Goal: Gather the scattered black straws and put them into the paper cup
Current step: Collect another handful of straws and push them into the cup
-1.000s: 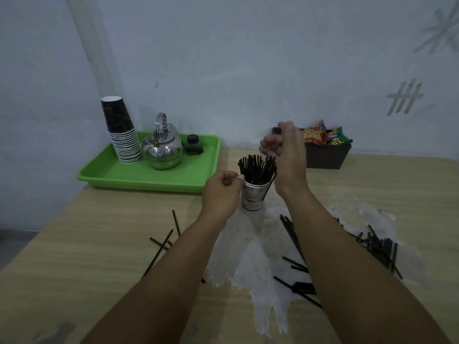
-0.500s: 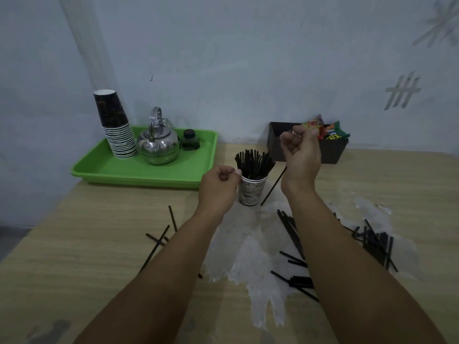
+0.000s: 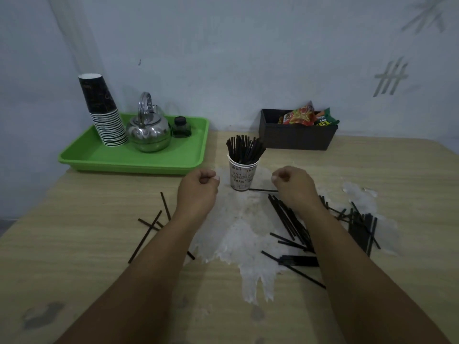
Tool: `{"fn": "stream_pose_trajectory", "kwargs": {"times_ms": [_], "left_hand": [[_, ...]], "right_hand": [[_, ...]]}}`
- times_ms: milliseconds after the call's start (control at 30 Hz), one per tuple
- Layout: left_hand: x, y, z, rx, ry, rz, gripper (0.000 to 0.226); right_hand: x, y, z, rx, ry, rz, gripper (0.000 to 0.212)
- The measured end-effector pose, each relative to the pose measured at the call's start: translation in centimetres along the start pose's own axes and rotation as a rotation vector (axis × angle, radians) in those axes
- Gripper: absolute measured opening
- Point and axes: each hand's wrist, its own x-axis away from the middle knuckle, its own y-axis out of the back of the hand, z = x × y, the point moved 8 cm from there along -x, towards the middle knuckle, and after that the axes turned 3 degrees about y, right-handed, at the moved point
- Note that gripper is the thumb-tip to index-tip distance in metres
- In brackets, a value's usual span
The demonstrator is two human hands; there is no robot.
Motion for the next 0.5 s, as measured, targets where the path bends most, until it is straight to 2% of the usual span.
{"fn": "stream_pose_trajectory", "kwargs": {"times_ms": [100, 233, 500], "left_hand": [[1.1, 0.8, -0.2, -0.055, -0.033, 0.02, 0.002], [2.3, 2.4, -0.5, -0.034, -0.04, 0.02, 0.005], [2.7, 8.6, -0.6, -0.203, -0.108, -0.106, 0.011]], "right_hand": [[1.0, -1.3, 1.2, 0.264, 0.153, 0.115, 0.016], [1.9, -1.8, 1.9, 0.367, 0.202, 0.177, 0.016], [2.9, 0.0, 2.6, 0.568, 0.204, 0.05, 0.02]]}}
